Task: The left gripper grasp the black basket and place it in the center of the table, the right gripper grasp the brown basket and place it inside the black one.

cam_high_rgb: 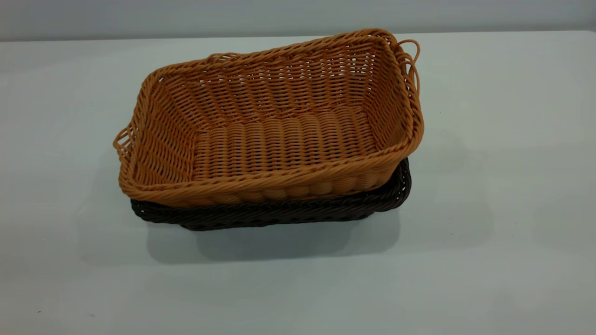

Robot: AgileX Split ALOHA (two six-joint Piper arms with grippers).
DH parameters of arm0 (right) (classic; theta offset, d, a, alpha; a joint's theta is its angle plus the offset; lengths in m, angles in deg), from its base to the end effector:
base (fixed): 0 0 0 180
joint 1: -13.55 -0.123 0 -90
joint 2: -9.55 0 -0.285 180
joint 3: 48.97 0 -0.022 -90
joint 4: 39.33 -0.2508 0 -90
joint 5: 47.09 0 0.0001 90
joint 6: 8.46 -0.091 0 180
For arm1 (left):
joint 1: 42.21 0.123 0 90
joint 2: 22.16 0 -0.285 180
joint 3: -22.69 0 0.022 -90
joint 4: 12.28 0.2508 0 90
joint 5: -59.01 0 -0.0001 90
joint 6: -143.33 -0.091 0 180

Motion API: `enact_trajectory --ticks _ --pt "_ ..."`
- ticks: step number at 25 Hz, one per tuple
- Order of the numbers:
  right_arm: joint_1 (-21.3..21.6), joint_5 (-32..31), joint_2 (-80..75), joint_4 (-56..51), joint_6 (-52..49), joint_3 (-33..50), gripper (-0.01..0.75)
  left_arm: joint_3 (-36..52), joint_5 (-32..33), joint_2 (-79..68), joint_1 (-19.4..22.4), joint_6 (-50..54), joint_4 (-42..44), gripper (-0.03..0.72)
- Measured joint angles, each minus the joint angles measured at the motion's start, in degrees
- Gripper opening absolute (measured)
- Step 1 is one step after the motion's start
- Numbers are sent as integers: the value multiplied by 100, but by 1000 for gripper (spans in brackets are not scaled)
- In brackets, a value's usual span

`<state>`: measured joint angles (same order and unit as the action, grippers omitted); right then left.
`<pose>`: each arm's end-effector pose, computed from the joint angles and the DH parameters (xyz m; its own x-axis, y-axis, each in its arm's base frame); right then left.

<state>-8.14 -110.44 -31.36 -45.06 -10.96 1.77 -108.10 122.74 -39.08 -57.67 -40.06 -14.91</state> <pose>0.0661 0.0350 0.2423 -0.8737 -0.2527 -0.4156 -0.3273 0.9375 0.1180 0.0159 -0.0083 0.2692 -0.6054 0.2077 -0.7683 0.3205 0.9472 0.0035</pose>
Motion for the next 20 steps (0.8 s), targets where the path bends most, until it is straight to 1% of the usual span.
enact_trajectory --ticks 2,3,5,8,9,11,13,17,20 --pt "168 0 29 -48 0 0 465 0 6 104 19 0 0 362" --pt "373 0 82 -121 0 0 465 0 6 157 70 0 0 362" --pt "987 6 273 -230 0 0 465 0 12 210 299 0 0 362" --pt "1893 6 847 -254 0 0 465 0 12 215 764 0 0 362" --pt "2104 6 1128 -254 0 0 465 0 12 221 923 0 0 362" --pt "2291 -7 1689 -254 0 0 465 0 12 281 1167 0 2 362" --pt "2321 -26 2322 -273 0 0 464 0 12 357 1361 0 7 362" --pt "2321 -96 3295 -292 0 0 464 0 12 566 1477 0 7 362" --pt "2321 -126 3399 -298 0 0 464 0 19 726 1477 0 7 362"
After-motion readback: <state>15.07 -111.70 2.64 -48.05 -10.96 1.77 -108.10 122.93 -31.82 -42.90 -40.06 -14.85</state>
